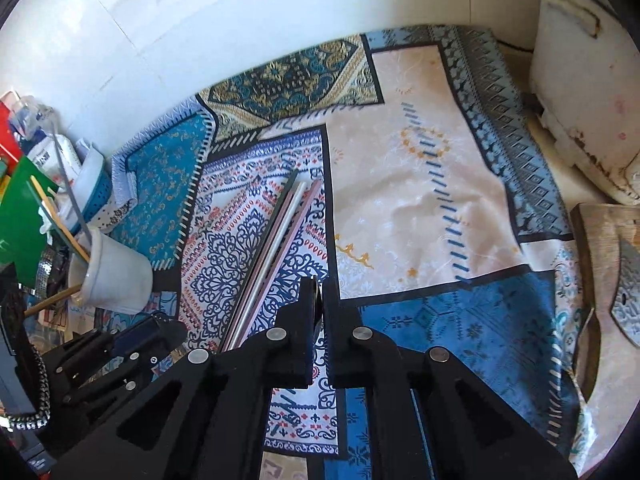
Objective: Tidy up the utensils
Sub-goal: 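Lift the fork and gold spoon with both tools and carry them over the white cup, then lower the fork and spoon into the white cup and open both tools, then move both tools back over the loose chopsticks on the cloth, then grasp a dark chopstick with the left tool while the right tool grasps a pink chopstick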
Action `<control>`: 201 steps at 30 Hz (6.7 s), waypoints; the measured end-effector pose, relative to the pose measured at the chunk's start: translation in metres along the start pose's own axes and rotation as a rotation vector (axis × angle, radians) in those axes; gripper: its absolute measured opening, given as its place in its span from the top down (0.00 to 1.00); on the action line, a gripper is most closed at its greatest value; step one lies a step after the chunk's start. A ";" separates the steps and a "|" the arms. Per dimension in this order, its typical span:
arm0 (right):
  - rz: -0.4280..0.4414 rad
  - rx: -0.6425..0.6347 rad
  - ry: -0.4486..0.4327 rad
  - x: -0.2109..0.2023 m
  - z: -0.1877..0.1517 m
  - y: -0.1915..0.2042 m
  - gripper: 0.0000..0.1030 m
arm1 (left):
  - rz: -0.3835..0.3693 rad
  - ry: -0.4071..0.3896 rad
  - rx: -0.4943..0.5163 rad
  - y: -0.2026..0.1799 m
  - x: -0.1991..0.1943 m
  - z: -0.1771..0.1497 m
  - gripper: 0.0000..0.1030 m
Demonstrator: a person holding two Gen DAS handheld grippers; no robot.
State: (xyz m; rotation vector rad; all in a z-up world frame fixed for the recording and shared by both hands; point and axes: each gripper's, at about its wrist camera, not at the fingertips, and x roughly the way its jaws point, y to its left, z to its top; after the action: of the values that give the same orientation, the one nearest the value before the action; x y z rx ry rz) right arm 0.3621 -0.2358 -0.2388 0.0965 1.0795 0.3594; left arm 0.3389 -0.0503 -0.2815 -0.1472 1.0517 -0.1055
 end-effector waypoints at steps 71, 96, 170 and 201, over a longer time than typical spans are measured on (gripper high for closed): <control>0.147 -0.407 -0.358 -0.066 0.073 0.208 0.96 | 0.234 -0.391 -0.132 0.112 -0.191 0.058 0.81; 0.050 -0.438 -0.081 0.023 0.050 0.234 0.95 | 0.112 -0.115 -0.084 0.156 -0.103 0.042 0.81; 0.014 -0.051 0.165 0.036 0.007 -0.024 0.69 | 0.018 0.162 0.030 -0.012 0.080 0.042 0.83; -0.080 -0.201 0.155 0.091 -0.012 0.046 0.74 | -0.167 0.293 0.007 0.020 0.056 -0.009 0.98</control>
State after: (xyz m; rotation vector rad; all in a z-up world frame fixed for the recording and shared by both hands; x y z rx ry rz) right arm 0.3787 -0.1632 -0.3091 -0.1557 1.1906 0.4062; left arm 0.3591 -0.0401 -0.3375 -0.2178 1.3300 -0.2881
